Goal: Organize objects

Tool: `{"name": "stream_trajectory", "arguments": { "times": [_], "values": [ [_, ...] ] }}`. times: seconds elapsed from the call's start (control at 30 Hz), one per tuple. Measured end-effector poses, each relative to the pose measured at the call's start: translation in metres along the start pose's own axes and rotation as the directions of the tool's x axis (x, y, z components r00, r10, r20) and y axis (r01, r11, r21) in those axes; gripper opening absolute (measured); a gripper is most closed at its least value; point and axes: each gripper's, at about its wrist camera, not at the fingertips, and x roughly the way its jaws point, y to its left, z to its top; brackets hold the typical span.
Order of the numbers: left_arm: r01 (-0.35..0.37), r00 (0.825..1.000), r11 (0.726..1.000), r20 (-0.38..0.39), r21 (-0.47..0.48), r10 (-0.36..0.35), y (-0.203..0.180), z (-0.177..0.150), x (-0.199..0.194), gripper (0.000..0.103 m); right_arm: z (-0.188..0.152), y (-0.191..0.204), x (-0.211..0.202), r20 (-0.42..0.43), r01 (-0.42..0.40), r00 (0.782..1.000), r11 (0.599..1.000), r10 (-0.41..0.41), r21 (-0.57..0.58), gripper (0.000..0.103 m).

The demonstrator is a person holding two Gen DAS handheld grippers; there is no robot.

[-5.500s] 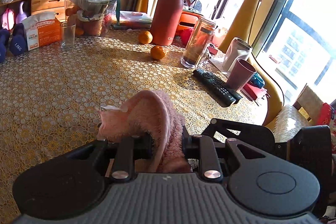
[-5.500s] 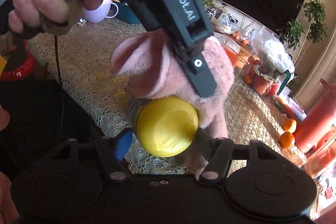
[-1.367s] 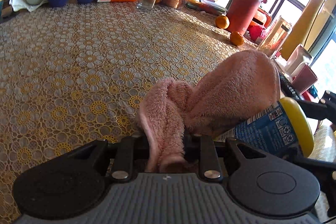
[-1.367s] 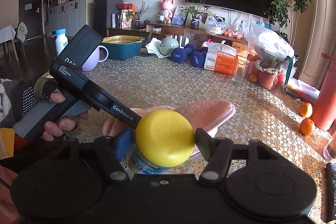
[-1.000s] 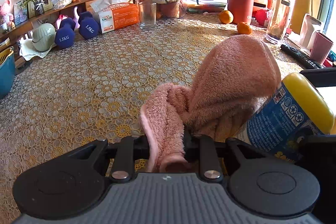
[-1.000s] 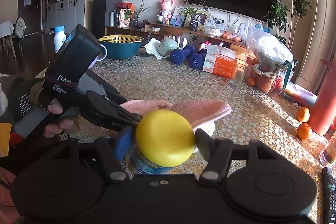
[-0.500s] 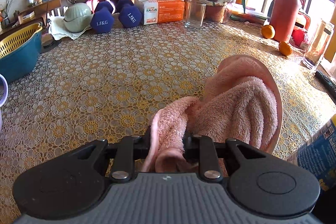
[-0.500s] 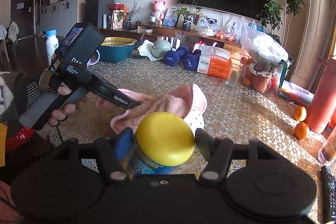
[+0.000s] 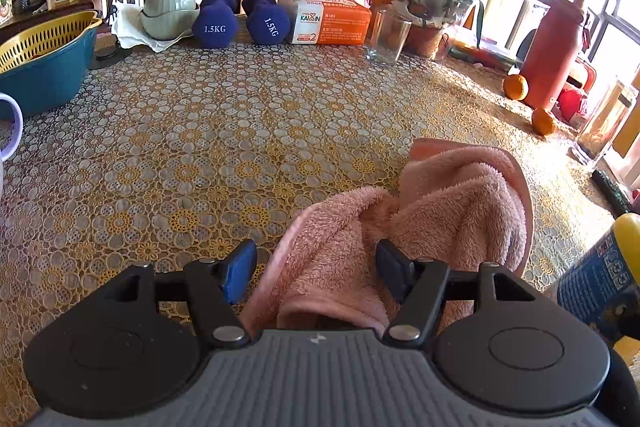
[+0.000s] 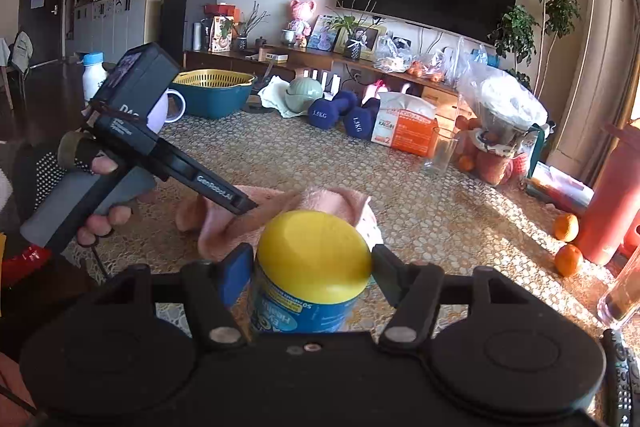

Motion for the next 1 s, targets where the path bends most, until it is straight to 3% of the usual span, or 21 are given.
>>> {"name": "stream_trajectory", "arguments": {
  "times": [0.27, 0.53, 1.0],
  "values": [
    [0.012, 0.998, 1.000, 0.065, 0.008, -0.013, -0.008, 0.002, -0.023, 0.076, -0.005, -0.018, 0.016, -0.018, 0.126, 0.992, 0.992, -0.126, 0.022, 0.064],
    [0.026, 0.995, 0.998, 0.092, 0.051, -0.031, -0.029, -0.001, -0.040, 0.078, -0.005, -0.020, 0.017, -0.021, 0.128, 0.992, 0.991, -0.127, 0.033, 0.064],
    [0.053, 0.990, 0.992, 0.124, 0.115, -0.068, -0.067, -0.019, -0.077, 0.083, -0.007, -0.031, -0.019, 0.046, 0.020, 0.998, 0.969, -0.032, 0.245, 0.072]
  ]
}}
